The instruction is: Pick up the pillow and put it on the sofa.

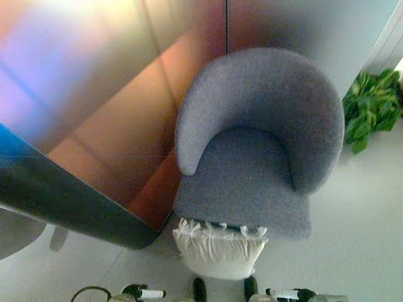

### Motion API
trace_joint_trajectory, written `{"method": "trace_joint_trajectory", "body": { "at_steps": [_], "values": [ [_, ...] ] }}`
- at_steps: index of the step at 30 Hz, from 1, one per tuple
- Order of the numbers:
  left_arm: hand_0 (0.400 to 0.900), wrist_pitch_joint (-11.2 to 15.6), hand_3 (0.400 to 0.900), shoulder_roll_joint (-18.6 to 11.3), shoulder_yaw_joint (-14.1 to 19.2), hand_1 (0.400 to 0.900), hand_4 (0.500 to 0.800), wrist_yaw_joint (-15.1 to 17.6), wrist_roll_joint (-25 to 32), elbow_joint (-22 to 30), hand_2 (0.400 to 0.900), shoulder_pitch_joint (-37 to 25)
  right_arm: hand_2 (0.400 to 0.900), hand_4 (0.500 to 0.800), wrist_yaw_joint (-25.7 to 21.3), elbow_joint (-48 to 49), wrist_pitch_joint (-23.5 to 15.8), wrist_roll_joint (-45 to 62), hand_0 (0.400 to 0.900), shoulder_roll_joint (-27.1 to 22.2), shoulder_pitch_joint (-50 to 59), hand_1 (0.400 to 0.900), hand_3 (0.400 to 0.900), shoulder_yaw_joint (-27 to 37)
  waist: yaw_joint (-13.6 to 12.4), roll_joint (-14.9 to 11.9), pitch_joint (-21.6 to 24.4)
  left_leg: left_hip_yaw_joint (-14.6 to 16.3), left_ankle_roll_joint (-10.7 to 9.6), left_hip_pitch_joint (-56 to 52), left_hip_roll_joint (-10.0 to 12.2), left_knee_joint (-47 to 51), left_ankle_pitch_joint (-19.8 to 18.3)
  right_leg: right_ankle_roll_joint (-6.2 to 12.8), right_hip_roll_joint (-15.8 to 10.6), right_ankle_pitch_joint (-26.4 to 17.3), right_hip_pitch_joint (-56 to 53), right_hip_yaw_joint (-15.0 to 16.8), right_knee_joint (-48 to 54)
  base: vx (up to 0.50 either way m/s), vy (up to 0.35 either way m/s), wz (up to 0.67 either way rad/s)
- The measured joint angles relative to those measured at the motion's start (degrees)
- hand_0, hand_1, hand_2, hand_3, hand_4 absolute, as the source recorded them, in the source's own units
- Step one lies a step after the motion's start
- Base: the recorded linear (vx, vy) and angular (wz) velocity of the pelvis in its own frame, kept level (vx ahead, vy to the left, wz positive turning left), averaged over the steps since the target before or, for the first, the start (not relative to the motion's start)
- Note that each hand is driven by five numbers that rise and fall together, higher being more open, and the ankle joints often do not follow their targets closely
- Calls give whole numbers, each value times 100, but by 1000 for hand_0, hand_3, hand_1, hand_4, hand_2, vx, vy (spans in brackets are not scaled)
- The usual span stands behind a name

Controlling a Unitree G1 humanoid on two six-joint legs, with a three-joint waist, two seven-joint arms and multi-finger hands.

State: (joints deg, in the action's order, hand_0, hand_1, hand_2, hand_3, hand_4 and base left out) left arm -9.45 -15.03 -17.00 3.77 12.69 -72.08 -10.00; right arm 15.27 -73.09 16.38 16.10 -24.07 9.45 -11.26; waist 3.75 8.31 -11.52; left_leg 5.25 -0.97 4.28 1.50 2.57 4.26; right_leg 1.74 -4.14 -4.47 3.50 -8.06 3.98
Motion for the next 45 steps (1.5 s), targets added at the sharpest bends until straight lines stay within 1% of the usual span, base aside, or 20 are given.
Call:
{"method": "trace_joint_trajectory", "body": {
  "at_steps": [2,3,6,9,11,12,14,17,19,20,23,28,31,34,38,40,42,45],
  "values": [
    [900,61,900,-98,-1,900,800,16,229,-3,900,-293,900,800,-20,-14,108,10,900,-88,345,900,900,-39,92,41,-287,26,-2,304,2,-102,44,20,-6,-27,296,17,-83,-182,109,-12],
    [900,66,900,-138,0,900,800,32,373,0,900,-536,900,800,-28,-16,129,51,900,-143,539,900,900,-60,94,32,-464,66,-7,447,4,-153,70,18,-7,-51,474,60,-148,-179,88,-17],
    [900,225,900,-240,-12,900,800,80,730,-3,900,-1168,900,800,-127,-98,248,246,900,-243,1150,900,900,-157,116,31,-995,175,29,797,-3,-259,128,18,-9,-52,994,223,-490,-176,61,-17],
    [900,483,900,-407,-184,900,800,153,1111,31,900,-1741,900,800,-172,-95,399,518,900,-230,1692,900,900,-264,247,-60,-1325,274,48,1230,-30,-343,197,18,-17,-29,1600,318,-852,-160,35,-14],
    [900,576,900,-467,-236,900,800,210,1318,67,900,-2180,900,800,-242,-95,462,654,900,-232,1994,900,900,-282,272,-143,-1594,344,98,1434,-55,-388,242,1,-43,-28,1944,432,-1118,-146,5,-6],
    [900,608,900,-479,-252,900,800,211,1430,69,900,-2385,900,800,-241,-97,485,714,900,-238,2098,900,900,-330,309,-184,-1658,350,115,1578,-76,-428,255,7,-70,6,2139,444,-1277,-115,0,-3],
    [900,692,900,-526,-258,900,800,213,1571,73,900,-2706,900,800,-231,-88,578,825,900,-225,2294,900,900,-426,403,-252,-1720,348,160,1851,-110,-500,287,12,-115,51,2483,462,-1504,-80,11,-4],
    [900,710,900,-527,-306,900,800,226,1838,106,900,-3026,900,800,-233,-88,716,907,900,-233,2437,900,900,-429,417,-316,-1767,425,168,2038,-134,-581,293,16,-146,91,2756,502,-1715,-21,12,-3],
    [900,713,900,-529,-314,900,800,245,1937,107,900,-3092,900,800,-224,-89,740,912,900,-234,2476,900,900,-431,425,-319,-1769,440,177,2080,-138,-596,299,17,-149,95,2826,524,-1765,-18,14,-8],
    [900,713,900,-553,-315,900,800,301,2025,104,900,-3173,900,800,-192,-90,812,928,900,-237,2582,900,900,-434,445,-320,-1770,449,165,2178,-144,-631,290,45,-156,126,2957,562,-1853,-22,18,-9],
    [900,715,900,-659,-314,900,800,359,2229,101,900,-3334,900,800,-112,-87,865,1066,900,-243,2868,900,900,-538,572,-322,-1770,475,169,2519,-142,-762,293,43,-159,127,3299,603,-1969,-32,14,-7],
    [900,715,900,-659,-313,900,800,499,2641,64,900,-3701,900,800,-131,-94,972,1270,900,-273,3199,900,900,-546,579,-339,-1780,479,168,3119,-123,-993,292,-2,-157,97,3893,630,-2177,-9,0,-2],
    [900,715,900,-694,-312,900,800,578,2660,49,900,-3934,900,800,-131,-98,984,1355,900,-275,3339,900,900,-545,592,-384,-1807,475,167,3369,-105,-1093,289,-18,-157,89,4140,638,-2246,0,0,0],
    [900,710,900,-819,-320,900,800,596,2834,-13,900,-4127,900,800,-130,-104,1102,1381,900,-280,3510,900,900,-545,693,-391,-1806,465,172,3641,-82,-1205,283,-24,-159,83,4377,651,-2312,8,-11,0],
    [900,688,900,-932,-355,900,800,749,2940,-29,900,-4400,900,800,-136,-108,1131,1495,900,-290,3562,900,900,-545,724,-406,-1805,479,169,3907,-62,-1289,278,-29,-145,79,4665,700,-2405,37,-58,-2],
    [900,681,900,-989,-405,900,800,775,3054,-102,900,-4601,900,800,-151,-119,1219,1587,900,-290,3619,900,900,-545,735,-408,-1806,476,160,4065,-45,-1374,264,-30,-137,79,4806,701,-2442,30,-67,-3],
    [900,679,900,-1031,-431,900,800,804,3095,-146,900,-4764,900,800,-211,-119,1228,1688,900,-290,3669,900,900,-544,746,-415,-1806,477,161,4224,-33,-1446,255,-40,-130,71,4947,706,-2480,13,-55,-4],
    [900,679,900,-1151,-481,900,800,804,3097,-147,900,-4858,900,800,-245,-118,1233,1800,900,-288,3774,900,900,-537,838,-451,-1810,484,171,4414,-27,-1561,227,-63,-128,54,5126,730,-2548,8,-31,-6]
  ]
}}
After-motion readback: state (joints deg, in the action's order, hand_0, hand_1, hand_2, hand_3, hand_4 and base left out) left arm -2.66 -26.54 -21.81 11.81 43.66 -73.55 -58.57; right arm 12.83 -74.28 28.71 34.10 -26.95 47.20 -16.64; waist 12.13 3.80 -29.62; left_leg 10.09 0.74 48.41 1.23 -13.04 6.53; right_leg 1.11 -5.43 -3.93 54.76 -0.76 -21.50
